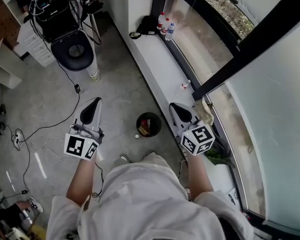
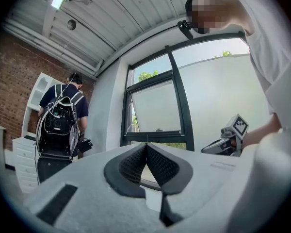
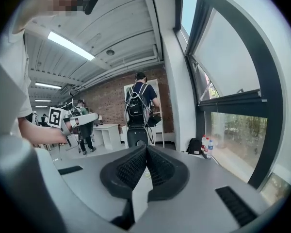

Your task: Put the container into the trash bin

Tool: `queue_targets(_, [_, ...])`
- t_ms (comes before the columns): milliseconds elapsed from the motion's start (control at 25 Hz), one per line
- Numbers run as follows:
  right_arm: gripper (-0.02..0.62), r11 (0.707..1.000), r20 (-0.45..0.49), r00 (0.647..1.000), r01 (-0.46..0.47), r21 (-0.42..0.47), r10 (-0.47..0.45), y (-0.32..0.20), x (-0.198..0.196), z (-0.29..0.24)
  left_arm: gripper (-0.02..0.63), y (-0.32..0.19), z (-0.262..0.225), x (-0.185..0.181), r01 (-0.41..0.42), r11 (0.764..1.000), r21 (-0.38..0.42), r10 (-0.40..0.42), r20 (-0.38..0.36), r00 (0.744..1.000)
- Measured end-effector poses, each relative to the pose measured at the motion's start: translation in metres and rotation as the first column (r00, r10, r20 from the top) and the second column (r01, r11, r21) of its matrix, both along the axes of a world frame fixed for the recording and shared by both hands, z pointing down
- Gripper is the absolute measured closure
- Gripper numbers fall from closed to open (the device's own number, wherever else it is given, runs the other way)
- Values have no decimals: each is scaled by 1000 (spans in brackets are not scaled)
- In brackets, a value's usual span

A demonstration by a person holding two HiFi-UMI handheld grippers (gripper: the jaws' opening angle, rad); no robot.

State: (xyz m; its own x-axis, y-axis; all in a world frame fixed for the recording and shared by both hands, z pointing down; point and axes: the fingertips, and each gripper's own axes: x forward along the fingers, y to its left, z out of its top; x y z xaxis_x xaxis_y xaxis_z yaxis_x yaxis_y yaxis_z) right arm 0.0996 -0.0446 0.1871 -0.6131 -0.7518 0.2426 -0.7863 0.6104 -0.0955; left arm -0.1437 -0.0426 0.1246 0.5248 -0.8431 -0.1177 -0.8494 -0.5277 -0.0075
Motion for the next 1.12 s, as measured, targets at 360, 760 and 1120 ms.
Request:
queue_targets(360, [594, 991, -4, 999, -40, 124, 41, -6, 39, -55, 589, 8, -51, -18, 82, 991, 110, -77, -46, 996])
queue_targets(760, [594, 959, 42, 991, -131, 251, 125, -7, 90, -110, 589, 23, -72, -57, 209, 966, 151, -196, -97, 976])
queue_targets(1120, [592, 949, 54, 982, -189, 250, 182, 14, 104, -110, 589, 36, -59, -58, 211, 973, 91, -201, -107, 974])
